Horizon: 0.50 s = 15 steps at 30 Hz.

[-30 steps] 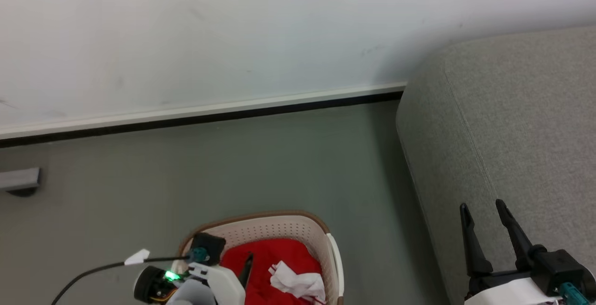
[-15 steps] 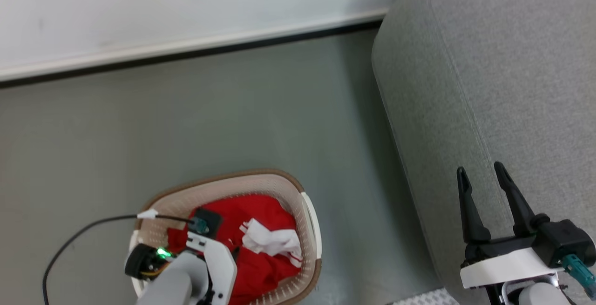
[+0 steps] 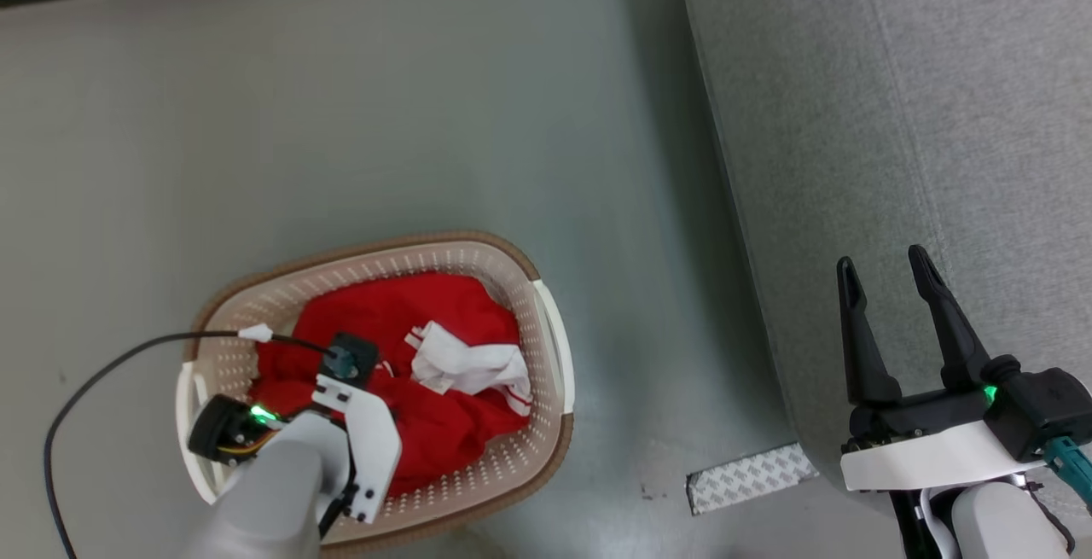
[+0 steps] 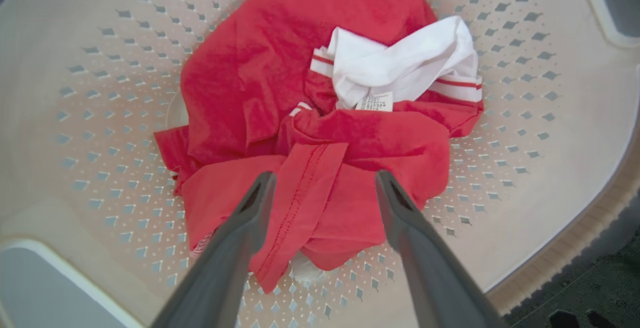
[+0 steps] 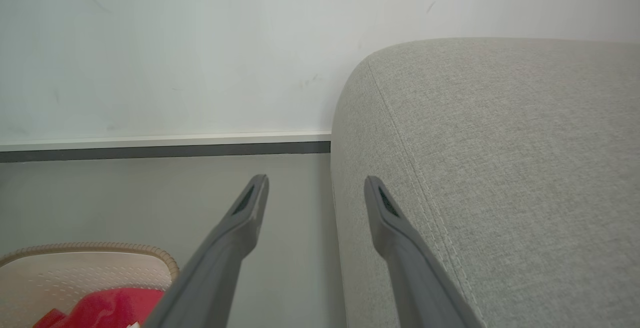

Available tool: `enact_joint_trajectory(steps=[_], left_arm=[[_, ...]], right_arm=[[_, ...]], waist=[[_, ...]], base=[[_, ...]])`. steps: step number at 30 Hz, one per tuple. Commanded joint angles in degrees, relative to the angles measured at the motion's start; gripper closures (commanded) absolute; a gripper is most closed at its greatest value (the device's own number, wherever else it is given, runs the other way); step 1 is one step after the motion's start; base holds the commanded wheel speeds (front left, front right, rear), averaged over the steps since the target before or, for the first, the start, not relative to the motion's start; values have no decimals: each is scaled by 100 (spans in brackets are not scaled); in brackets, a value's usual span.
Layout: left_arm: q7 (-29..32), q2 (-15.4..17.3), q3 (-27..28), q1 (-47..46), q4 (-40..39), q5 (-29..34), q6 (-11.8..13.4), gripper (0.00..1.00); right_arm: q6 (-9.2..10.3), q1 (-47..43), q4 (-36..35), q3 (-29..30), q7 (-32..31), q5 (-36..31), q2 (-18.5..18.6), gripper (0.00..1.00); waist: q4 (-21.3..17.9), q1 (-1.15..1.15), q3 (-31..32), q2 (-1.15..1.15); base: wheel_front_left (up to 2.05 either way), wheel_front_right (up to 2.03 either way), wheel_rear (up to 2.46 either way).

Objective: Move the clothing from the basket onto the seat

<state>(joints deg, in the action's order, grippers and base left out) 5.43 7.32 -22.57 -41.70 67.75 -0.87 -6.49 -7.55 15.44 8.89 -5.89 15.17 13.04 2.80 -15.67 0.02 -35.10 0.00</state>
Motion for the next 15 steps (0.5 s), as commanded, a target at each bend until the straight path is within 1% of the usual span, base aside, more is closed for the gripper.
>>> enact_joint_trajectory(steps=[1,8,15], left_arm=[[-33,77,-9,-105,67,44,26,0],[-68,215,-102,-372,263,72,79,0],[-21,294,-179,-507,367,76,91,0]], right_arm=[[12,112,-67,-8,-2,27,17,0],[12,184,-177,-36,-2,134,18,0],[12,221,-229,-41,-3,259,16,0]], waist=[[-37,-2,-206,0],[-101,-2,-596,0],[-157,-2,-847,0]], base=[[0,0,0],[0,0,0],[0,0,0]])
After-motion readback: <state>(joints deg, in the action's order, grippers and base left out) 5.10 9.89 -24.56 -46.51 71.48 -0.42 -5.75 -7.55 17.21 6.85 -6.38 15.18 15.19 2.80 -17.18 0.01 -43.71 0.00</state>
